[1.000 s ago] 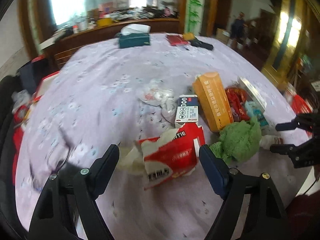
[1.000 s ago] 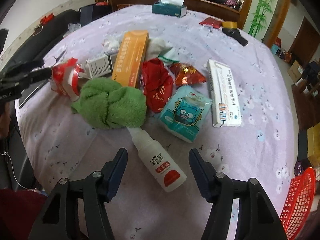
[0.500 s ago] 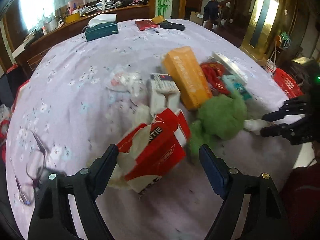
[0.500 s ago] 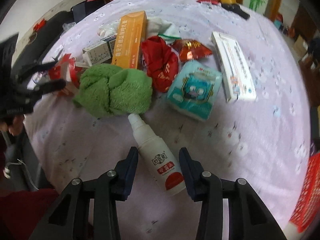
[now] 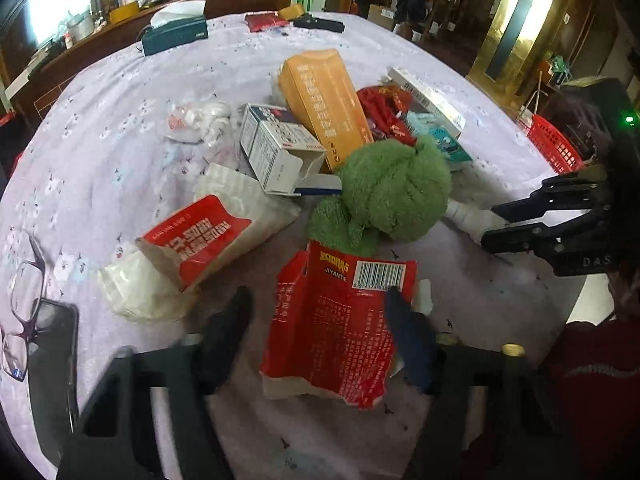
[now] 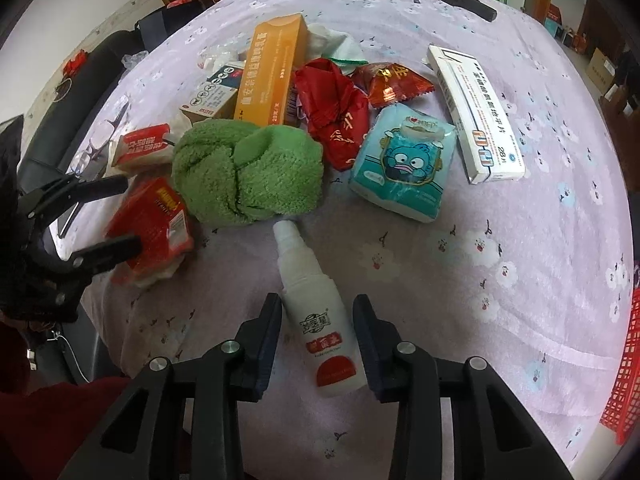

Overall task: Collect trash
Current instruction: 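Grasp the red snack wrapper with the left gripper while the right gripper grasps the white spray bottle, then carry both items to the red wastebasket and open both grippers to drop them, then return both tools to the table over the green towel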

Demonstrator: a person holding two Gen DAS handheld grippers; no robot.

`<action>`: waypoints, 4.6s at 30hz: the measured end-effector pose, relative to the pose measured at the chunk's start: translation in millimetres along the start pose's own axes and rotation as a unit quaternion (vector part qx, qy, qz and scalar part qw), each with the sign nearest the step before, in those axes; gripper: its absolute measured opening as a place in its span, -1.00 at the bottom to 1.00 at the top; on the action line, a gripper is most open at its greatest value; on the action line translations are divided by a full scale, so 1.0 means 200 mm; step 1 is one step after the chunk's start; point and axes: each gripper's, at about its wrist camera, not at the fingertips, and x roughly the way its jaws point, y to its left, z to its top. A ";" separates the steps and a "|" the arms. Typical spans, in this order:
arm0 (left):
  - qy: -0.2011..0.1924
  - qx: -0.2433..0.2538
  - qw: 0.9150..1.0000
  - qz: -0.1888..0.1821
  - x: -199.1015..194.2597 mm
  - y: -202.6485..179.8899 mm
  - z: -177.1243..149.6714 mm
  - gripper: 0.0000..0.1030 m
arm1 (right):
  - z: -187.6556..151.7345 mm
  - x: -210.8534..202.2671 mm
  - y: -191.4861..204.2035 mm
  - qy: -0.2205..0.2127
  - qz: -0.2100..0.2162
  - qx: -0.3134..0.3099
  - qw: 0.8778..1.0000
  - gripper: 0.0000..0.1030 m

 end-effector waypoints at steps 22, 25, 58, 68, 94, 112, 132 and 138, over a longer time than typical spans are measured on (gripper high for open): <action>-0.051 -0.036 0.998 -0.007 -0.11 -0.14 0.03 -0.75 | -0.08 -0.12 -0.06 -0.047 -0.014 0.021 0.999 -0.36; -0.073 -0.028 0.997 -0.022 -0.17 -0.19 0.10 -0.75 | -0.09 -0.19 -0.11 -0.064 -0.014 0.036 0.997 -0.36; -0.061 0.146 0.974 -0.164 0.13 -1.43 0.89 -0.75 | -0.66 -0.98 -1.22 -0.200 -0.114 0.327 0.917 -0.36; -0.041 0.159 0.969 -0.187 0.33 -1.83 1.03 -0.75 | -0.84 -1.07 -1.61 -0.196 -0.117 0.390 0.892 -0.36; -0.021 0.135 0.979 -0.154 0.39 -1.90 1.07 -0.20 | -0.80 -1.10 -1.80 -0.187 -0.130 0.364 0.903 -0.02; 0.050 -0.068 0.995 0.048 -0.05 -0.58 0.67 0.22 | -0.02 -0.67 -0.98 -0.048 -0.014 0.154 0.987 0.60; 0.122 -0.075 0.987 0.076 0.03 -0.29 0.51 0.23 | 0.36 -0.26 -0.58 0.060 -0.014 0.124 0.990 0.67; 0.123 -0.071 0.987 0.072 0.04 -0.26 0.52 0.23 | 0.37 -0.20 -0.57 0.069 -0.012 0.130 0.989 0.67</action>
